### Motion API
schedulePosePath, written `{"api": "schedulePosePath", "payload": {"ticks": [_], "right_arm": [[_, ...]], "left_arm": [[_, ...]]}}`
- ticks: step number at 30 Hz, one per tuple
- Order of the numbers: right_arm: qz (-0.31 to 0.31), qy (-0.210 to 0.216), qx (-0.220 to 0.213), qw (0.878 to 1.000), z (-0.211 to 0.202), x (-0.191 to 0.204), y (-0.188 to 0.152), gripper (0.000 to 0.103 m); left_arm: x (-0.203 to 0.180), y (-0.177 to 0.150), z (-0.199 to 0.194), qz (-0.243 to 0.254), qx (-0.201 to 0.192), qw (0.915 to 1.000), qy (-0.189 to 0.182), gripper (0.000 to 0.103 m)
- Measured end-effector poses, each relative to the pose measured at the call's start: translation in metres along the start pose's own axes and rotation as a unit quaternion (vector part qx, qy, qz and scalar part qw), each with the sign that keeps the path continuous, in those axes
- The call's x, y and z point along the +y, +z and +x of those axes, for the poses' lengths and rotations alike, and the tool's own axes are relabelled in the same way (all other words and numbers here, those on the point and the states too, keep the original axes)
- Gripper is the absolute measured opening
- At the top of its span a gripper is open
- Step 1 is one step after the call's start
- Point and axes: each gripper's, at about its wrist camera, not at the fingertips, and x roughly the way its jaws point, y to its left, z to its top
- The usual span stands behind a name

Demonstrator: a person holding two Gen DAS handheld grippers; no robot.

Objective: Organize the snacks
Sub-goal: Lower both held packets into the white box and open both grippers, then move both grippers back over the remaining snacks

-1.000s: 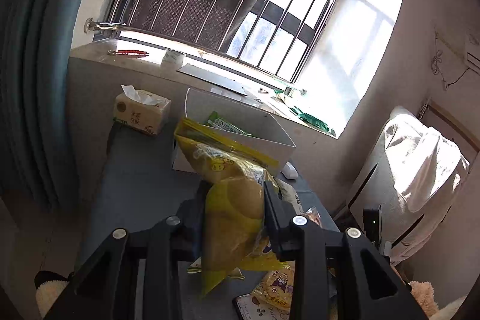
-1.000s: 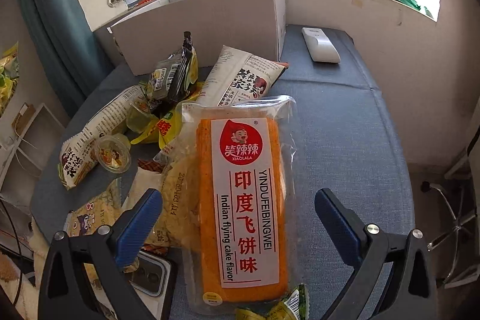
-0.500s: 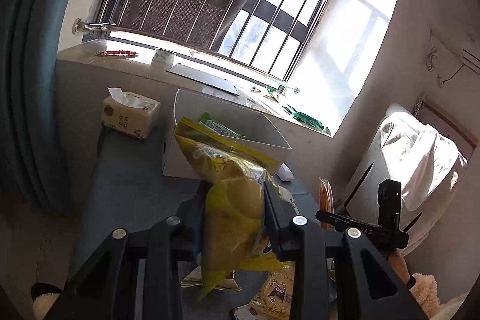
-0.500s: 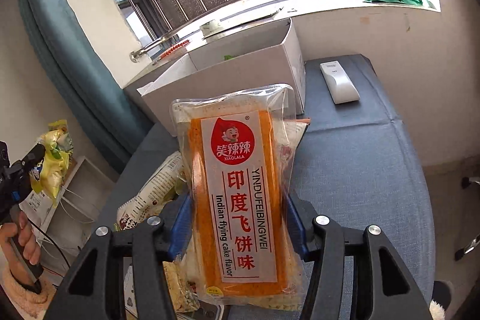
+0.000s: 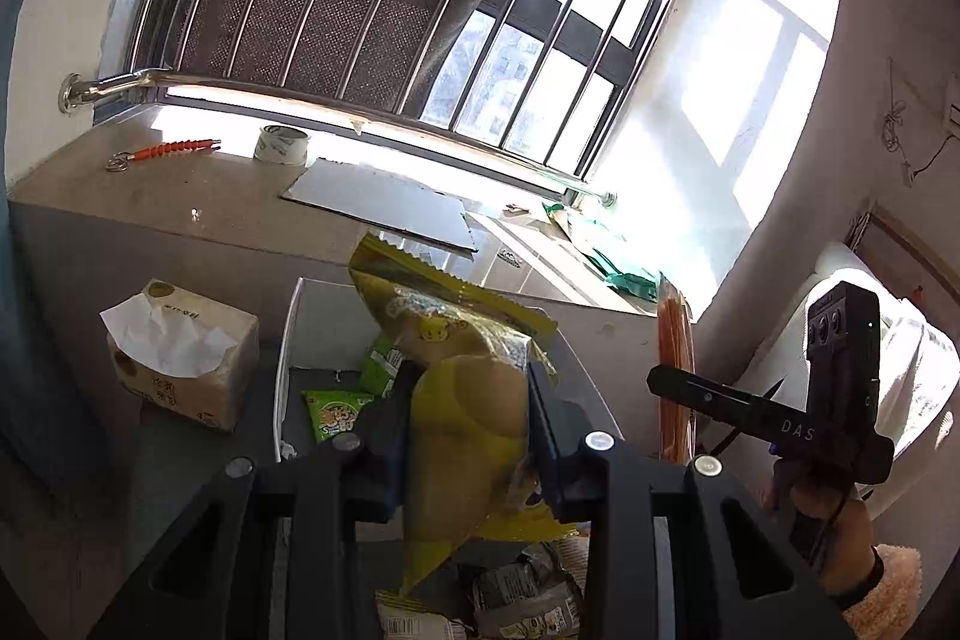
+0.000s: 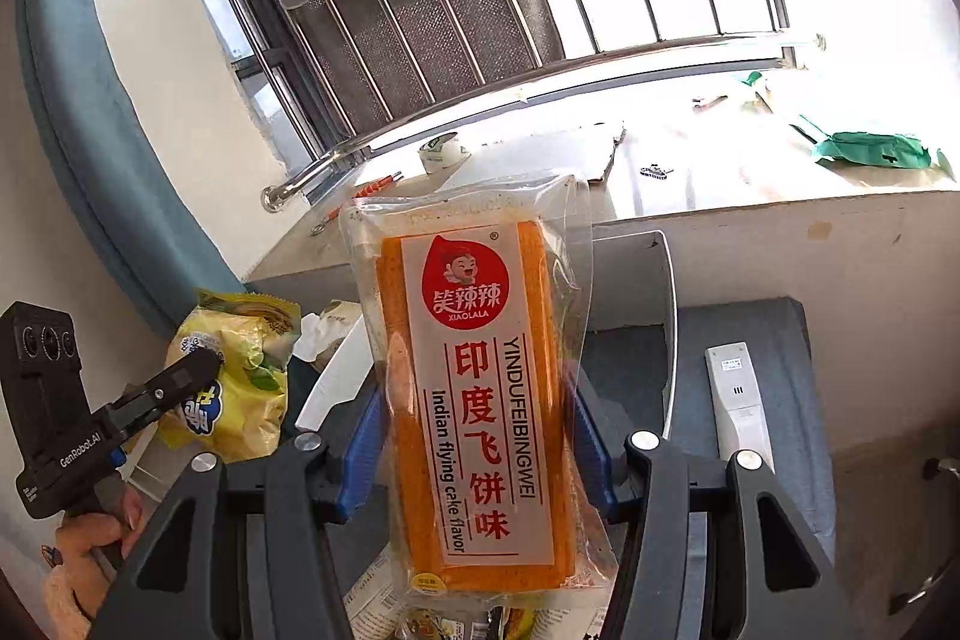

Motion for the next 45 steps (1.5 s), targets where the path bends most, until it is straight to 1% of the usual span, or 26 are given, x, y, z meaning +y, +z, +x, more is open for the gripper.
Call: {"api": "schedulePosePath", "payload": {"ticks": [1,2,4,6,7,8,9,10,11,12,16,20,22,24,28,31,33,35,37,39,41,43,45], "right_arm": [[-0.001,-0.007,0.008,1.0,0.011,-0.001,0.009,0.06],[0.0,-0.013,0.015,1.0,0.022,-0.002,0.017,0.06],[0.003,-0.03,0.025,0.999,0.039,-0.009,0.026,0.06],[0.01,-0.041,0.036,0.998,0.053,-0.017,0.032,0.06],[0.011,-0.047,0.037,0.998,0.058,-0.019,0.035,0.062],[0.013,-0.051,0.039,0.998,0.062,-0.023,0.036,0.073],[0.018,-0.056,0.042,0.997,0.067,-0.026,0.039,0.082],[0.026,-0.055,0.039,0.997,0.068,-0.029,0.04,0.097],[0.034,-0.057,0.031,0.997,0.066,-0.032,0.04,0.103],[0.038,-0.06,0.025,0.997,0.065,-0.035,0.04,0.103],[0.039,-0.073,0.019,0.996,0.061,-0.035,0.042,0.103],[0.034,-0.081,0.007,0.996,0.05,-0.032,0.042,0.103],[0.036,-0.072,0.002,0.997,0.04,-0.028,0.04,0.103],[0.024,-0.068,-0.004,0.997,0.027,-0.022,0.038,0.103],[-0.009,-0.051,-0.024,0.998,-0.015,-0.003,0.02,0.103],[-0.033,-0.026,-0.04,0.998,-0.055,0.011,-0.004,0.103],[-0.052,-0.023,-0.053,0.997,-0.081,0.019,-0.027,0.103],[-0.071,-0.023,-0.057,0.996,-0.105,0.025,-0.052,0.103],[-0.078,-0.032,-0.062,0.995,-0.124,0.029,-0.078,0.103],[-0.085,-0.033,-0.059,0.994,-0.139,0.031,-0.105,0.103],[-0.088,-0.051,-0.061,0.993,-0.153,0.029,-0.133,0.103],[-0.073,-0.058,-0.065,0.994,-0.165,0.024,-0.161,0.103],[-0.062,-0.067,-0.063,0.994,-0.175,0.018,-0.187,0.103]], "left_arm": [[0.005,0.006,0.013,-0.007,0.003,1.0,0.006,0.038],[0.009,0.011,0.026,-0.011,0.014,0.9998,0.012,0.038],[0.016,0.019,0.048,-0.016,0.022,0.9992,0.028,0.038],[0.018,0.023,0.067,0.0,0.038,0.998,0.05,0.039],[0.019,0.024,0.074,0.003,0.045,0.9972,0.059,0.039],[0.02,0.024,0.081,0.006,0.057,0.996,0.069,0.047],[0.021,0.024,0.086,0.007,0.07,0.9947,0.075,0.071],[0.022,0.023,0.089,0.006,0.076,0.9938,0.081,0.087],[0.023,0.023,0.089,0.008,0.074,0.9938,0.082,0.103],[0.022,0.022,0.088,0.012,0.073,0.994,0.08,0.103],[0.019,0.02,0.082,0.023,0.075,0.9926,0.093,0.103],[0.012,0.022,0.066,0.035,0.066,0.9934,0.088,0.103],[0.007,0.022,0.052,0.043,0.051,0.9942,0.084,0.103],[0.002,0.02,0.034,0.052,0.032,0.9952,0.076,0.103],[-0.009,0.005,-0.011,0.075,-0.012,0.9949,0.067,0.103],[-0.019,-0.017,-0.045,0.092,-0.027,0.9938,0.055,0.103],[-0.026,-0.035,-0.067,0.107,-0.031,0.9927,0.047,0.103],[-0.03,-0.054,-0.087,0.108,-0.029,0.9926,0.047,0.103],[-0.031,-0.073,-0.104,0.099,-0.019,0.9944,0.031,0.103],[-0.033,-0.093,-0.122,0.089,-0.02,0.9958,0.013,0.103],[-0.036,-0.115,-0.138,0.086,-0.023,0.996,0.007,0.103],[-0.039,-0.136,-0.151,0.081,-0.026,0.9964,0.006,0.103],[-0.041,-0.153,-0.158,0.077,-0.021,0.9968,0.005,0.103]]}}
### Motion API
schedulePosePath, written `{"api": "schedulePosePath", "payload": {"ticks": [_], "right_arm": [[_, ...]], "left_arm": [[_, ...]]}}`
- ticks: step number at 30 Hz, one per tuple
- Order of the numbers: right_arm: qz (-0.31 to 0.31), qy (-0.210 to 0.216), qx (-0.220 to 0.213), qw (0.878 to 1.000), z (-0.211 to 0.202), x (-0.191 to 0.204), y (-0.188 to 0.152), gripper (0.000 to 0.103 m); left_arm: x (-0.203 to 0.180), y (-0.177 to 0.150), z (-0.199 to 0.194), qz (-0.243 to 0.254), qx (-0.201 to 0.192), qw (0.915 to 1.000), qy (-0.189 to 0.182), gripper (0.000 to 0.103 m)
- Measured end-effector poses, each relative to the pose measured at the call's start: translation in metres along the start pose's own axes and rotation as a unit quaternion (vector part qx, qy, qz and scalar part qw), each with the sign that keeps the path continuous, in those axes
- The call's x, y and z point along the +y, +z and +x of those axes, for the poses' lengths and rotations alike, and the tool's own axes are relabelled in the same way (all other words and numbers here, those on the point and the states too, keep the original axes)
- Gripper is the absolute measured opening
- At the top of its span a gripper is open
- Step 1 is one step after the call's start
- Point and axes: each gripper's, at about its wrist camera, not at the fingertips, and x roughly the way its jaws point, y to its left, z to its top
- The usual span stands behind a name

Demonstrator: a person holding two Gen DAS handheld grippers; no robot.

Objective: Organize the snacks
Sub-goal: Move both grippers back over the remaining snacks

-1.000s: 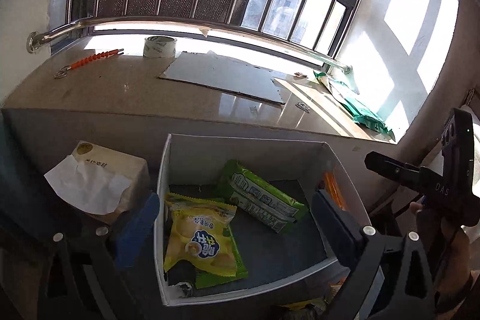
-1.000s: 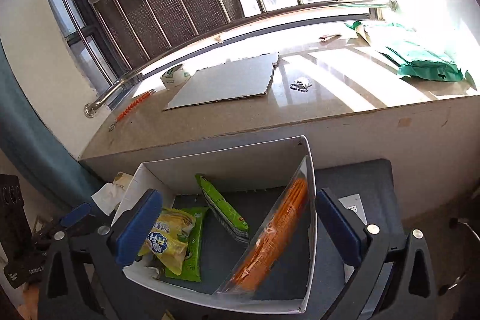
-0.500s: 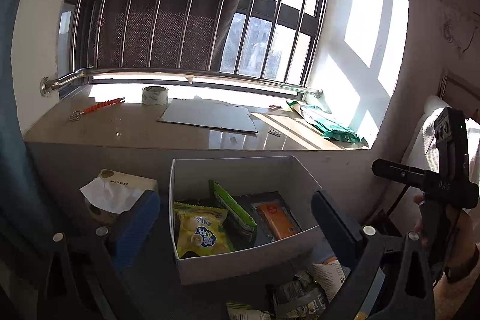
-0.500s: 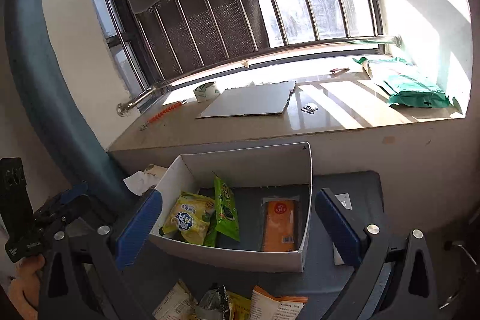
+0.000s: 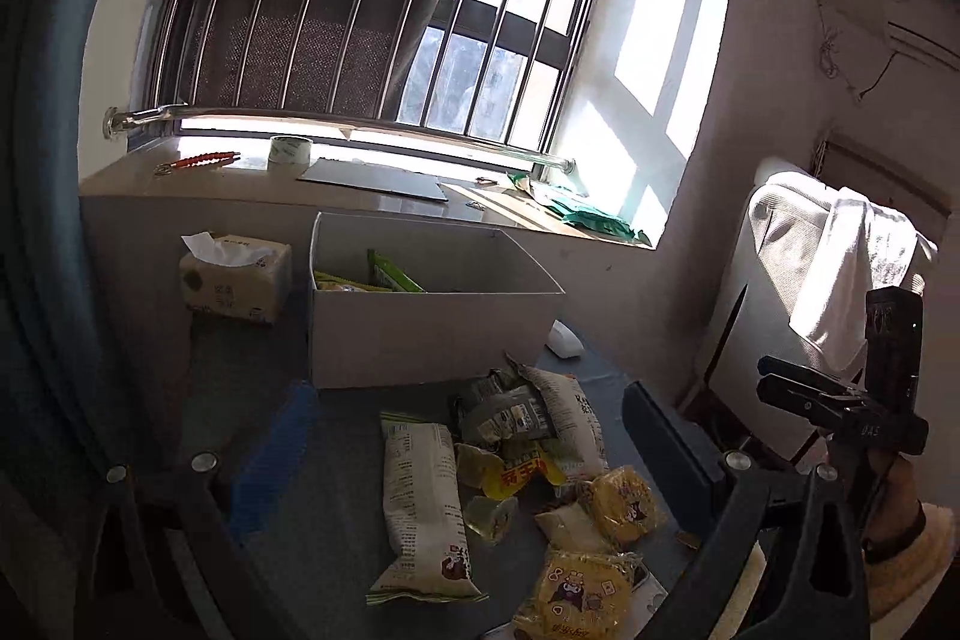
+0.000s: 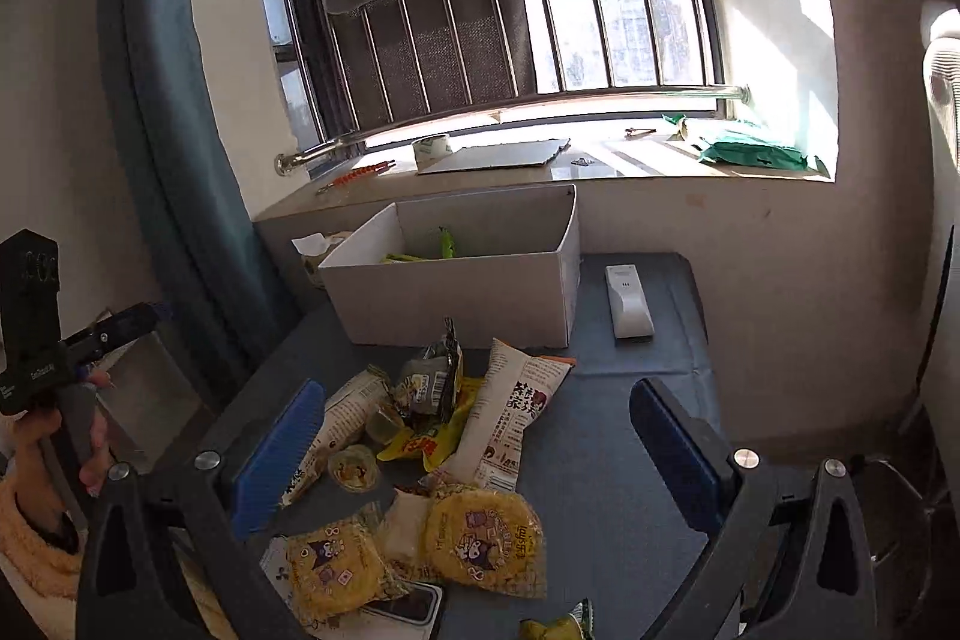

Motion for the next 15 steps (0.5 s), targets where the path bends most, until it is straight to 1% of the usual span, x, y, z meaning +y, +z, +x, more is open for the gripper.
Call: {"api": "schedulePosePath", "payload": {"ticks": [2,4,6,10,13,15], "right_arm": [[-0.003,-0.035,0.01,0.999,-0.008,-0.002,-0.024,0.103],[-0.005,-0.057,0.021,0.998,-0.013,-0.007,-0.044,0.103],[-0.007,-0.059,0.04,0.997,-0.016,-0.012,-0.058,0.103],[-0.004,-0.07,0.064,0.995,-0.017,-0.026,-0.075,0.103],[-0.005,-0.07,0.086,0.994,-0.009,-0.033,-0.086,0.103],[-0.007,-0.072,0.109,0.991,0.001,-0.035,-0.094,0.103]], "left_arm": [[-0.004,-0.012,-0.005,0.0,0.005,0.9999,0.009,0.103],[-0.007,-0.018,-0.006,0.005,0.013,0.9999,0.005,0.103],[-0.008,-0.018,-0.007,0.005,0.016,0.9998,0.009,0.103],[-0.01,-0.015,-0.005,0.005,0.014,0.9999,0.008,0.103],[-0.013,-0.015,-0.001,0.005,0.019,0.9998,0.009,0.103],[-0.016,-0.016,0.0,0.012,0.026,0.9996,0.009,0.103]]}}
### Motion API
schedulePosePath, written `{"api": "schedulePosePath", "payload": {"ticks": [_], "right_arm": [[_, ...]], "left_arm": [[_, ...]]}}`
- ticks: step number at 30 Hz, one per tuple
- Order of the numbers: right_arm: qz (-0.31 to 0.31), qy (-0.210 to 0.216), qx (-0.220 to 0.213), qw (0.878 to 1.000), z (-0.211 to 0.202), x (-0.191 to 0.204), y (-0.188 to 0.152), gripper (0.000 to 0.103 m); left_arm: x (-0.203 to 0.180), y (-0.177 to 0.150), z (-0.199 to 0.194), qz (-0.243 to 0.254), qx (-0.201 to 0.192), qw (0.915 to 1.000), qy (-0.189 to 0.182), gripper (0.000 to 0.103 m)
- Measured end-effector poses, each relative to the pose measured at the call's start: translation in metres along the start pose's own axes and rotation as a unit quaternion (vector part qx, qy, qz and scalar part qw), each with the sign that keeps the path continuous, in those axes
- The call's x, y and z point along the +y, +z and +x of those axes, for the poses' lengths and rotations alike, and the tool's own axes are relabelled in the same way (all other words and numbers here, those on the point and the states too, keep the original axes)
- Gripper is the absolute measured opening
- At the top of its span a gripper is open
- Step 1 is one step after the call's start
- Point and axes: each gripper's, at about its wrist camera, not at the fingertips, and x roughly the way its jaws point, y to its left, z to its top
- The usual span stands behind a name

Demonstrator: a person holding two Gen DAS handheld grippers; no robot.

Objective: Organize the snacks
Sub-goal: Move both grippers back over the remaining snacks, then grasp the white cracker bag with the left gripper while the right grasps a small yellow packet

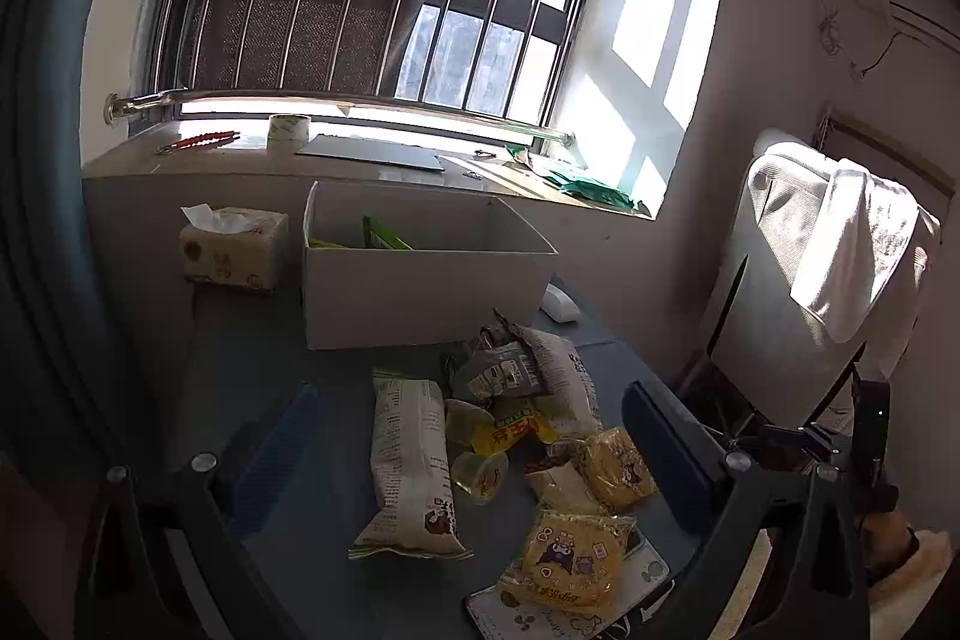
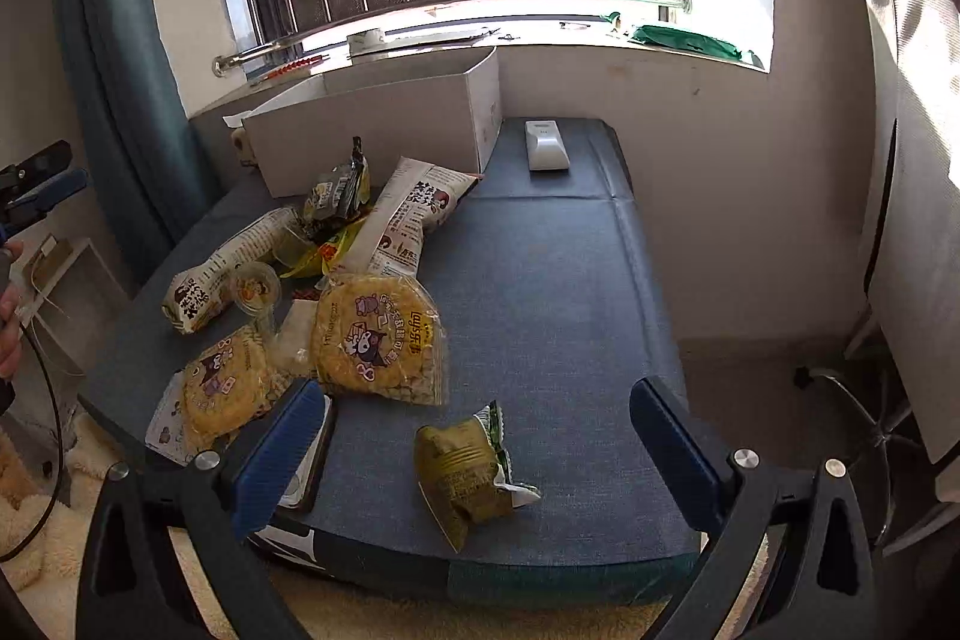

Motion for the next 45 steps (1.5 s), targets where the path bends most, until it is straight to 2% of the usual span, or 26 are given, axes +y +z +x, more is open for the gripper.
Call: {"api": "schedulePosePath", "payload": {"ticks": [5,10,12,13,15,16,18,22,25,28,31,35,39,40,41,42,43,44,45], "right_arm": [[-0.031,-0.004,0.045,0.999,0.028,0.004,-0.017,0.103],[-0.021,0.028,0.066,0.997,0.042,0.004,-0.026,0.103],[-0.021,0.019,0.081,0.996,0.048,0.004,-0.028,0.103],[-0.024,0.014,0.082,0.996,0.05,0.005,-0.03,0.099],[-0.015,0.018,0.086,0.996,0.054,0.002,-0.031,0.06],[-0.011,0.012,0.08,0.997,0.052,0.001,-0.03,0.044],[-0.007,0.005,0.082,0.997,0.049,-0.002,-0.028,0.043],[0.013,0.022,0.051,0.998,0.033,-0.007,-0.023,0.042],[0.032,0.036,0.031,0.998,0.022,-0.01,-0.017,0.042],[0.033,0.044,0.018,0.998,0.016,-0.007,-0.011,0.042],[0.037,0.055,0.014,0.998,0.015,-0.002,-0.007,0.043],[0.037,0.061,0.013,0.997,0.019,0.005,-0.006,0.043],[0.038,0.072,0.017,0.997,0.022,0.01,-0.007,0.043],[0.036,0.073,0.02,0.997,0.024,0.011,-0.007,0.043],[0.034,0.072,0.02,0.997,0.024,0.013,-0.007,0.043],[0.034,0.072,0.02,0.997,0.025,0.014,-0.007,0.043],[0.034,0.074,0.021,0.996,0.026,0.015,-0.007,0.043],[0.036,0.077,0.021,0.996,0.027,0.015,-0.006,0.043],[0.036,0.079,0.022,0.996,0.028,0.016,-0.006,0.043]], "left_arm": [[-0.003,-0.005,0.005,0.013,0.014,0.9998,0.007,0.103],[-0.003,-0.012,0.01,0.021,0.03,0.9992,0.013,0.103],[-0.002,-0.015,0.012,0.022,0.037,0.999,0.014,0.103],[-0.001,-0.016,0.013,0.022,0.04,0.9989,0.014,0.103],[0.0,-0.017,0.015,0.022,0.043,0.9987,0.016,0.103],[0.001,-0.018,0.016,0.022,0.045,0.9986,0.016,0.103],[0.003,-0.019,0.016,0.021,0.048,0.9984,0.02,0.103],[0.009,-0.02,0.023,0.017,0.056,0.9981,0.018,0.103],[0.017,-0.022,0.044,0.021,0.093,0.9949,0.033,0.103],[0.026,-0.026,0.079,0.029,0.147,0.9875,0.047,0.103],[0.038,-0.029,0.118,0.01,0.196,0.9801,0.031,0.103],[0.045,-0.027,0.158,0.004,0.235,0.9717,0.027,0.103],[0.049,-0.03,0.19,0.011,0.275,0.9604,0.044,0.102],[0.05,-0.032,0.195,0.014,0.281,0.9586,0.046,0.1],[0.05,-0.033,0.198,0.021,0.286,0.9569,0.047,0.088],[0.049,-0.036,0.202,0.029,0.292,0.9551,0.041,0.064],[0.047,-0.037,0.202,0.042,0.284,0.957,0.039,0.061],[0.046,-0.037,0.202,0.051,0.281,0.9574,0.041,0.048],[0.046,-0.037,0.198,0.05,0.274,0.9598,0.037,0.041]]}}
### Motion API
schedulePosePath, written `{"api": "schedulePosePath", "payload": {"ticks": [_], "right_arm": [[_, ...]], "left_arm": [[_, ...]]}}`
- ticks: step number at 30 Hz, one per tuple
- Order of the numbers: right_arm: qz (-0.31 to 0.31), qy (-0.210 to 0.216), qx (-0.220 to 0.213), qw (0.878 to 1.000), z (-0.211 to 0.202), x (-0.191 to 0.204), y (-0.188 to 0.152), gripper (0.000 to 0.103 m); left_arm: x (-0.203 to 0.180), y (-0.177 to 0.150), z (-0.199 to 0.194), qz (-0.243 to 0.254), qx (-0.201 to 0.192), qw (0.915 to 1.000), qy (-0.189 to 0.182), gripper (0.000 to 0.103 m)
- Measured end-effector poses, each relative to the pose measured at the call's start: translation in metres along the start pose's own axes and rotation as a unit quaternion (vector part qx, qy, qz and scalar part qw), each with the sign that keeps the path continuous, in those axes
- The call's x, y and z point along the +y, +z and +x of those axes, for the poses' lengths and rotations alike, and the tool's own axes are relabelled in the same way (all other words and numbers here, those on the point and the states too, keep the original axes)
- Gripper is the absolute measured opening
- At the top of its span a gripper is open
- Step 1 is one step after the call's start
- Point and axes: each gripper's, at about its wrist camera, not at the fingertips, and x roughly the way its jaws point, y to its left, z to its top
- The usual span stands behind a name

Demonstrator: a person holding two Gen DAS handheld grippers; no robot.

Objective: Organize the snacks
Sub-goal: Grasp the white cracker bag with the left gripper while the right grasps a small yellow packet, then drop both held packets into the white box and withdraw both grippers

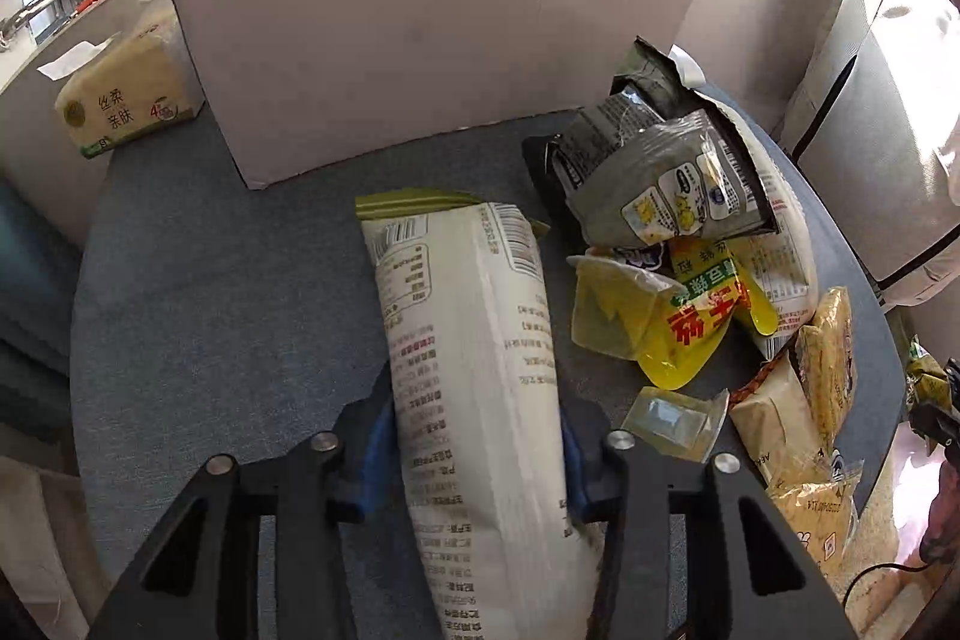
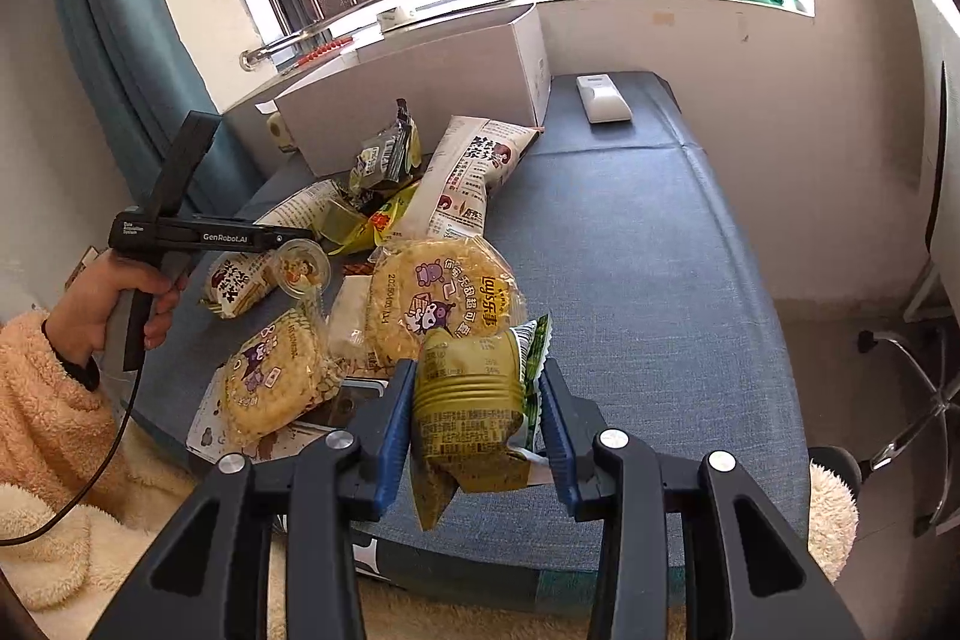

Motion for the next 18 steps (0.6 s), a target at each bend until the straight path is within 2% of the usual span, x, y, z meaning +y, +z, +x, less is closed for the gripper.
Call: {"api": "schedulePosePath", "payload": {"ticks": [2,4,6,8,11,16,18], "right_arm": [[-0.003,0.001,0.001,1.0,0.002,0.003,0.001,0.043],[-0.006,0.008,0.001,1.0,0.004,0.006,0.003,0.043],[-0.007,0.016,0.001,1.0,0.007,0.01,0.007,0.043],[-0.012,0.027,0.001,1.0,0.011,0.015,0.014,0.043],[-0.015,0.052,-0.006,0.999,0.017,0.025,0.034,0.043],[-0.047,0.071,-0.035,0.996,0.025,0.051,0.096,0.043],[-0.056,0.072,-0.048,0.995,0.029,0.06,0.13,0.043]], "left_arm": [[0.002,-0.005,-0.012,-0.009,-0.026,0.9996,0.006,0.034],[0.006,-0.01,-0.029,-0.018,-0.053,0.9983,0.016,0.034],[0.012,-0.016,-0.048,-0.034,-0.08,0.9962,-0.005,0.033],[0.017,-0.02,-0.067,-0.048,-0.106,0.9932,-0.01,0.033],[0.024,-0.017,-0.097,-0.063,-0.145,0.987,-0.031,0.033],[0.039,0.02,-0.133,-0.094,-0.213,0.9696,-0.075,0.033],[0.039,0.046,-0.143,-0.089,-0.232,0.9658,-0.073,0.033]]}}
